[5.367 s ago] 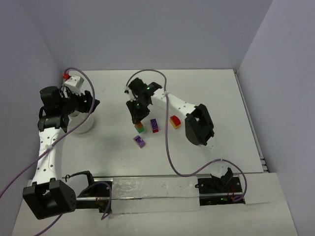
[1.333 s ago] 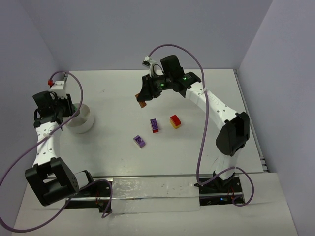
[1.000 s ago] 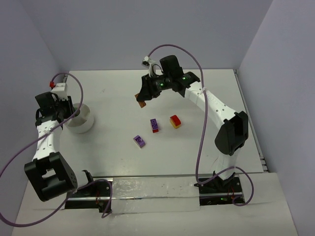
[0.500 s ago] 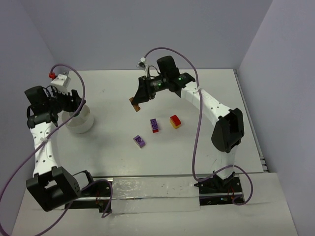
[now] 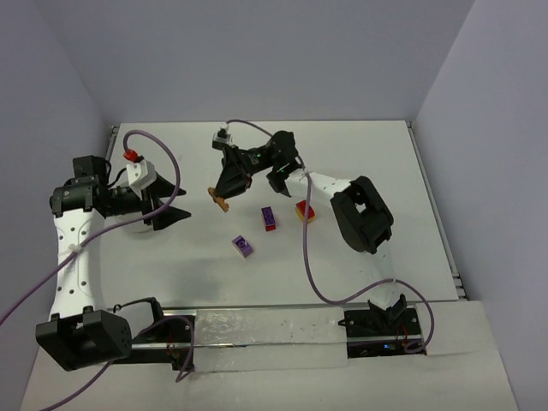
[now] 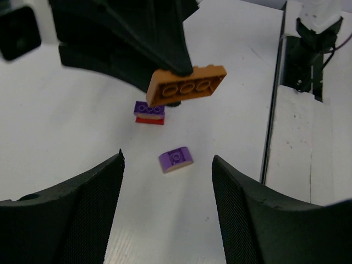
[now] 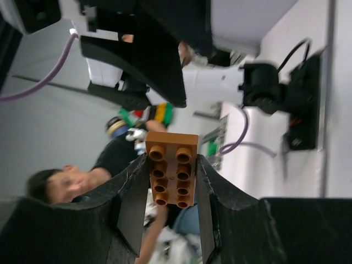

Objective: Sort the legos into containers by color

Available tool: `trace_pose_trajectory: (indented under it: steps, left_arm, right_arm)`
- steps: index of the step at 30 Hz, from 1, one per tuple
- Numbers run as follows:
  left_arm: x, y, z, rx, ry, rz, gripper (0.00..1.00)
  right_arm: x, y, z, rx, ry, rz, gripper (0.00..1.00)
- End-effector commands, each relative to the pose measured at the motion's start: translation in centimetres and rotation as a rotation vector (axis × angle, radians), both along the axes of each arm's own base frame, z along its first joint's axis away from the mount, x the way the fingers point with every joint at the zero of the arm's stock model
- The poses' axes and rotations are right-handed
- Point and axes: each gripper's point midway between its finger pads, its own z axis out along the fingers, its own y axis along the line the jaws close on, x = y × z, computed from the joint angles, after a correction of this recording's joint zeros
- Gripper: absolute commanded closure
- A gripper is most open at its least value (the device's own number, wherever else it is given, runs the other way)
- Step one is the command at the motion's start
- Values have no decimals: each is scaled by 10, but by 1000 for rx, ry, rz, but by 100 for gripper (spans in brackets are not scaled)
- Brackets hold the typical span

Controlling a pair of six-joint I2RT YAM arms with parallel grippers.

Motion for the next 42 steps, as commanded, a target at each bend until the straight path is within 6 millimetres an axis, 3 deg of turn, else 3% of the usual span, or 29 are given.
trace_pose_trajectory:
  steps: [1, 6, 24, 31, 36, 42]
  left_arm:
    - [-26, -20, 22, -48, -102, -114, 29]
    - [-33, -26, 28, -56, -101, -144, 28]
    - [-63, -55, 32, -78, -84, -302, 34]
    - [-62, -55, 26, -59, -82, -303, 64]
    - [-62, -54, 22, -50, -67, -297, 77]
    - [-65, -52, 18, -25, -52, -283, 100]
  right_arm:
    - [-65, -22, 29, 202, -276, 144, 100]
    - [-78, -20, 24, 196, -269, 177, 100]
    - [-88, -17, 25, 187, -288, 216, 100]
    - [-94, -17, 26, 186, -292, 234, 100]
    - [-95, -16, 28, 185, -291, 236, 100]
    - [-93, -14, 30, 182, -288, 236, 97]
